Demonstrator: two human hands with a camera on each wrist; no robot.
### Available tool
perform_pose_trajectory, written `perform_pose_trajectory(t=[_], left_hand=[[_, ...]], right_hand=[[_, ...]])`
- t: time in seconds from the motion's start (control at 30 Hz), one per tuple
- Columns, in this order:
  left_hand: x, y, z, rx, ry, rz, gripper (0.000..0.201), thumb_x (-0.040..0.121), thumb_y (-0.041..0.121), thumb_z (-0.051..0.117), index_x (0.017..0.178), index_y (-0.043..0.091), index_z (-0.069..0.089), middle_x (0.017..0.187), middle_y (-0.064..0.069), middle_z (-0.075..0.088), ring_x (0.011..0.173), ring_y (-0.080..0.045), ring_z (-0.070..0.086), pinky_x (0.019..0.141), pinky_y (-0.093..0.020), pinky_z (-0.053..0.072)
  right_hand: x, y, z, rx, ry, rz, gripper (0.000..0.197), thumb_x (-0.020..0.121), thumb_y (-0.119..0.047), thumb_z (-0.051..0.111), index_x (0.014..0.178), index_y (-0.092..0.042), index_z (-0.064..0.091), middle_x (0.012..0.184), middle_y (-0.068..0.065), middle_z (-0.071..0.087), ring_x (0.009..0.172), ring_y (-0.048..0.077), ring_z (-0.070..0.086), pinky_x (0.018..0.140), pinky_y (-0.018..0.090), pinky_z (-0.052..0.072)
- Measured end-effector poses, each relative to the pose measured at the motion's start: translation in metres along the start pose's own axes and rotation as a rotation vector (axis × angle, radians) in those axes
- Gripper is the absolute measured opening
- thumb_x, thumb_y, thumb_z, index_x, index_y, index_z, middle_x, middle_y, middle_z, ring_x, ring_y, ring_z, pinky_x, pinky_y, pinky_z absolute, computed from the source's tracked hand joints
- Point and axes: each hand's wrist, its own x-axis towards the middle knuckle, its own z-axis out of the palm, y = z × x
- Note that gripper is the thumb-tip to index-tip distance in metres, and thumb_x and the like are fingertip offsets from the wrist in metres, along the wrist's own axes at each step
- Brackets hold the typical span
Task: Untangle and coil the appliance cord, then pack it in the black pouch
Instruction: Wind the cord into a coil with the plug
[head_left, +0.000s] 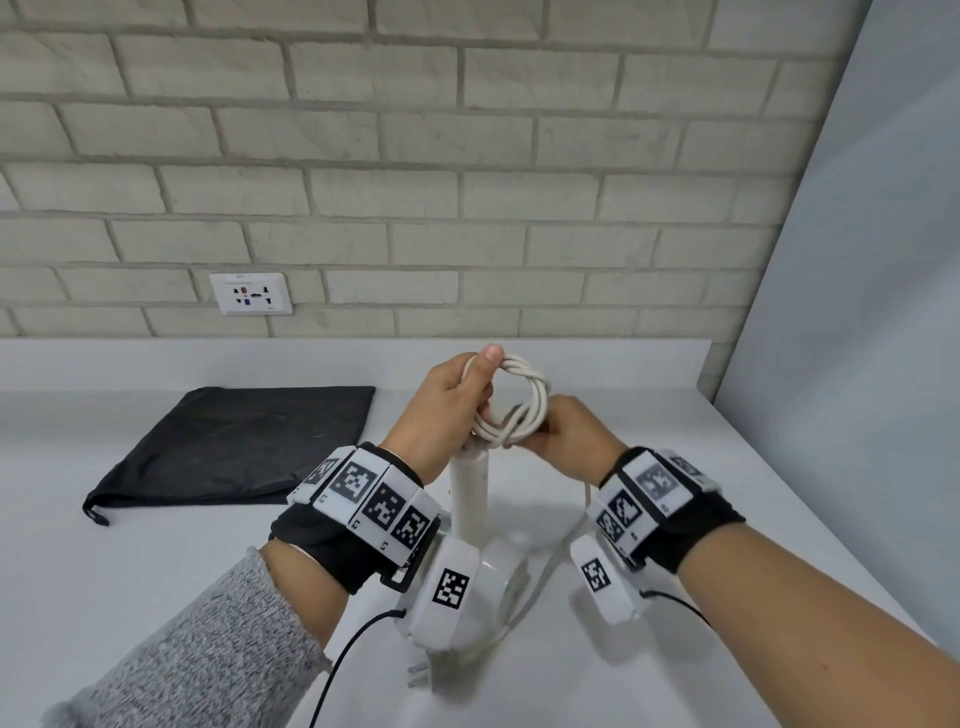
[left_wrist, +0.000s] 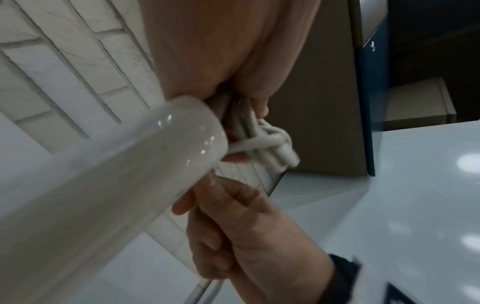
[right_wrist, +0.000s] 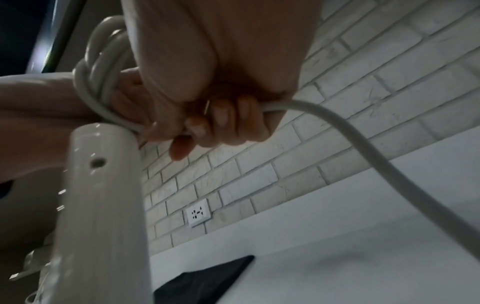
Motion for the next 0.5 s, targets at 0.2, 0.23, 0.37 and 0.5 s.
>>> perform_pose_trajectory(t=[0.2,0.23,0.37,0.5], left_hand=[[0.006,0.004,-0.002,0.139,-0.109,0.055,0.05,0.095,0.038,0.038,0.099,-0.008,0.057,0.09,-0.031,0.062,0.08,-0.035,0.058,0.077,-0.041,0.05],[0.006,0.004,-0.002,0.146,-0.105,0.048,0.049,0.095,0.039,0.038,0.099,-0.006,0.058,0.087,-0.028,0.062,0.079,-0.034,0.058,0.076,-0.041,0.05],[0.008,0.001,0.001,0.217,-0.053,0.084,0.043,0.095,0.037,0.039,0.091,-0.001,0.059,0.078,-0.014,0.063,0.069,-0.014,0.056,0.069,-0.024,0.047],[0.009,-0.004,0.006,0.24,-0.005,0.146,0.034,0.093,0.036,0.043,0.067,0.016,0.048,0.055,0.003,0.05,0.042,0.0,0.047,0.046,-0.008,0.038]], right_hand=[[0.008,-0.016,-0.011,0.338,0.095,-0.004,0.015,0.079,-0.015,0.067,0.083,0.0,0.068,0.08,0.021,0.065,0.073,0.025,0.056,0.07,0.038,0.048],[0.008,-0.017,-0.012,0.445,0.066,0.022,0.02,0.079,-0.018,0.065,0.085,0.002,0.067,0.078,0.021,0.063,0.071,0.027,0.054,0.067,0.038,0.044],[0.006,-0.022,-0.018,0.634,-0.078,0.086,0.02,0.085,-0.017,0.053,0.077,0.001,0.059,0.055,0.0,0.058,0.052,0.014,0.049,0.057,0.027,0.033],[0.002,-0.024,-0.029,0.689,-0.185,0.136,0.055,0.093,-0.048,0.028,0.069,-0.007,0.056,0.055,-0.004,0.055,0.052,0.011,0.048,0.055,0.022,0.037]])
